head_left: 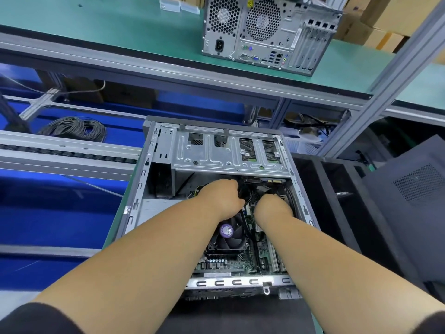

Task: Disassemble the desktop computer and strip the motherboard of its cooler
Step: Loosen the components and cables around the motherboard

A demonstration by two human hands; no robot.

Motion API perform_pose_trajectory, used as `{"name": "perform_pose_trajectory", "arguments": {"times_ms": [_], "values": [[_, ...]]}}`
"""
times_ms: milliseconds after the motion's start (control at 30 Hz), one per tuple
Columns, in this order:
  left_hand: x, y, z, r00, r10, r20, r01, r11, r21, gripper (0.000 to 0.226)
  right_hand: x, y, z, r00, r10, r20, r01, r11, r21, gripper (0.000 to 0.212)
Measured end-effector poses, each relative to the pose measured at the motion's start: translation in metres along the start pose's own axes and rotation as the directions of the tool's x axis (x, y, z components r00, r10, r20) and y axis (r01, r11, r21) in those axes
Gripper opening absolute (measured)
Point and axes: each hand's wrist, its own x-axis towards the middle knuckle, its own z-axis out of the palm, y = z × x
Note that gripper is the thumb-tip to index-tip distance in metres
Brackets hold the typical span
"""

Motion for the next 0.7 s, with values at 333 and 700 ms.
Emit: {"name": "perform_pose_trajectory", "arguments": {"times_ms": [333,700], "values": [[-0.003,0.01,0.017,0.982,0.019,0.186,-0.059,0.975,0.214,0.044,0.007,0.002,0.006,0.997,-0.041,0.073,0.037,0.998,0.054,0.023],[-0.009,0.01,0.019,0.973,-0.066,0.222,0.028,0.985,0.168,0.052,0.002,0.004,0.005,0.997,-0.074,-0.009,0.074,0.997,0.035,0.022]]}}
